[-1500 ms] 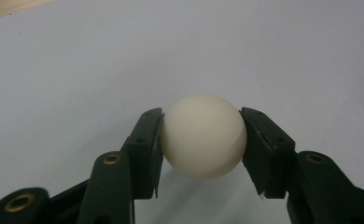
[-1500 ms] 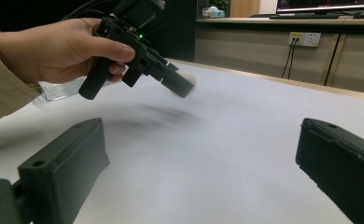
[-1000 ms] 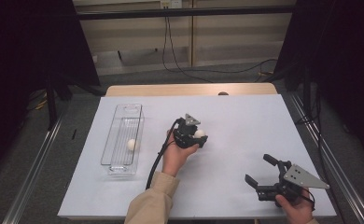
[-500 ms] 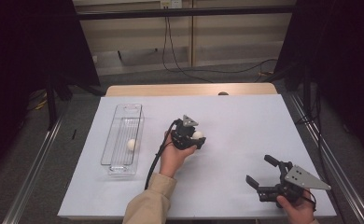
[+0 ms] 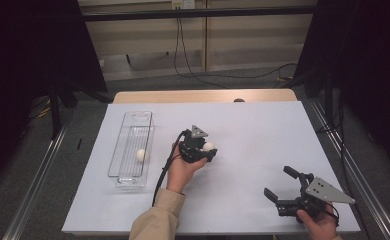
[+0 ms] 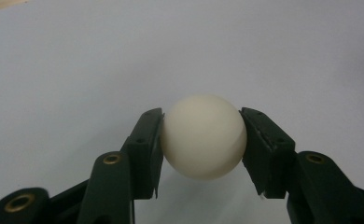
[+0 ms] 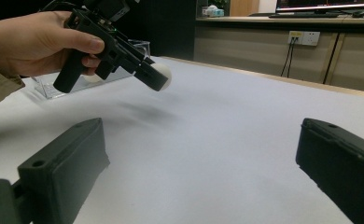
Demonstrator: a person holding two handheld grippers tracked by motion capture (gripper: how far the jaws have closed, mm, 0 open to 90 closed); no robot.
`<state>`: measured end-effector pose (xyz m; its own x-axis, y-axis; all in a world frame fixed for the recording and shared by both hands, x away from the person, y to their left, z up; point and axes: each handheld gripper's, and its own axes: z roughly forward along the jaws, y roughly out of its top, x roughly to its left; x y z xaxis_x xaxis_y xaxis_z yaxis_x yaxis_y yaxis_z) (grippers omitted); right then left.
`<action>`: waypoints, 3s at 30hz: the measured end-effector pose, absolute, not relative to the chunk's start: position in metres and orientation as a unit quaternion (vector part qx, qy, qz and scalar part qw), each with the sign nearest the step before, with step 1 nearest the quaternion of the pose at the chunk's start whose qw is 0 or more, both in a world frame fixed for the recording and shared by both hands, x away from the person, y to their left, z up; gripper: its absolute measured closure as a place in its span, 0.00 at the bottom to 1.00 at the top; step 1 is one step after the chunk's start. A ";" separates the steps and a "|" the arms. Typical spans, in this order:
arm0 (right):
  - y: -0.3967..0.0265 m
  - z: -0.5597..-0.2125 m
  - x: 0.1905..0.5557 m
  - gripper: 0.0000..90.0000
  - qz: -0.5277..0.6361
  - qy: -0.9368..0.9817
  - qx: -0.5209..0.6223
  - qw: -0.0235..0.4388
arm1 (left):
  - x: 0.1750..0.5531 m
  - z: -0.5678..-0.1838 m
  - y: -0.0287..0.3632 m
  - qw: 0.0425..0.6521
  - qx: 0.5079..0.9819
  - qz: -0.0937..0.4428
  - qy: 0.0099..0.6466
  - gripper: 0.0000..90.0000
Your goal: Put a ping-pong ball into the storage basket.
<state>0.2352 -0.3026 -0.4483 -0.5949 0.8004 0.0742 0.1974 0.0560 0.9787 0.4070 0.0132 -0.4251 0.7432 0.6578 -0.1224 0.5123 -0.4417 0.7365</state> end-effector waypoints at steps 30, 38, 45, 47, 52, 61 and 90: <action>-0.301 -0.448 0.235 0.02 0.581 0.681 0.361 0.259 | 0.400 -0.416 0.034 0.399 0.841 0.078 0.357 0.57; -0.301 -0.448 0.234 0.02 0.581 0.681 0.362 0.259 | 0.401 -0.411 0.042 0.402 0.835 0.081 0.366 0.57; -0.301 -0.448 0.234 0.02 0.581 0.682 0.361 0.259 | 0.401 -0.409 0.047 0.404 0.830 0.077 0.376 0.57; -0.301 -0.448 0.234 0.02 0.581 0.683 0.360 0.260 | 0.401 -0.409 0.047 0.403 0.831 0.078 0.375 0.57; -0.301 -0.448 0.234 0.02 0.580 0.683 0.360 0.259 | 0.401 -0.407 0.050 0.402 0.830 0.079 0.378 0.57; -0.301 -0.448 0.234 0.02 0.580 0.683 0.360 0.259 | 0.401 -0.403 0.055 0.404 0.830 0.077 0.378 0.57; -0.301 -0.448 0.233 0.02 0.582 0.682 0.359 0.259 | 0.403 -0.394 0.070 0.407 0.821 0.076 0.394 0.57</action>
<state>0.2335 -0.3008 -0.4475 -0.6079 0.7913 0.0653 0.1890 0.0643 0.9799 0.4026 0.0704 -0.3945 0.6785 0.7078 -0.1965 0.5844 -0.3580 0.7282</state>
